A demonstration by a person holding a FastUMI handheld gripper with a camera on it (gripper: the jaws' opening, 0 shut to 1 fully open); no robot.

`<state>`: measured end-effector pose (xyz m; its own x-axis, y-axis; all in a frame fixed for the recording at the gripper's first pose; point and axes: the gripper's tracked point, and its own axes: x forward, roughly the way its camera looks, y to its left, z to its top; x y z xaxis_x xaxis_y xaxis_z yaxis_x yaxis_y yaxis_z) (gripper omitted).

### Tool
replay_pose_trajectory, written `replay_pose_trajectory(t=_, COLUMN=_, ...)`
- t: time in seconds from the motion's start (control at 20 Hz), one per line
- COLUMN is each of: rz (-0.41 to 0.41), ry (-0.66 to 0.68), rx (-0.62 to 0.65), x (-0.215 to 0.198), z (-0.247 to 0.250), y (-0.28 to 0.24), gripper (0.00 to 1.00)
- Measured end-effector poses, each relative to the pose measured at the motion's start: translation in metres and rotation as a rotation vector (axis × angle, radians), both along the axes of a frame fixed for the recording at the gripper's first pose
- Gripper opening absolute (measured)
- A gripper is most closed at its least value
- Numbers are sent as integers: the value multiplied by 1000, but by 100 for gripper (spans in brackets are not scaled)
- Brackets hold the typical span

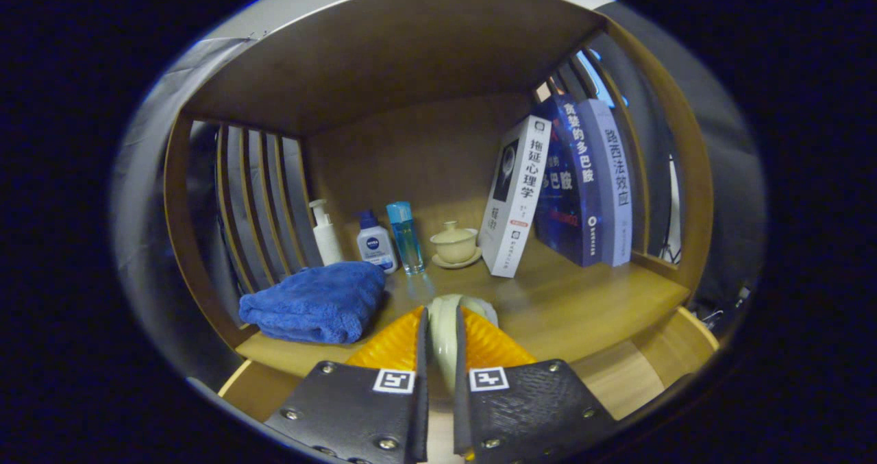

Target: Pull open the drawer, take out the items inside it, and place them on the countertop above the cabinet.

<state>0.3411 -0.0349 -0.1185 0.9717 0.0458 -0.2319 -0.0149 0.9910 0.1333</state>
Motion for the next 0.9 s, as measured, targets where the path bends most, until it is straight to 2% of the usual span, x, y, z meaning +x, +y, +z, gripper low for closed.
replay_pose_trajectory(t=0.3, rz=-32, ry=-66, rx=-12, x=39, z=-4, y=-5, gripper=15)
replay_pose_trajectory(t=0.65, rz=-64, ry=-36, rx=-15, x=75, z=-9, y=-6, gripper=15)
replay_pose_trajectory(t=0.85, rz=-44, ry=-56, rx=-89, x=76, z=-5, y=-4, gripper=15)
replay_pose_trajectory(t=0.9, rz=-65, ry=-64, rx=-131, x=74, z=-3, y=-8, gripper=15)
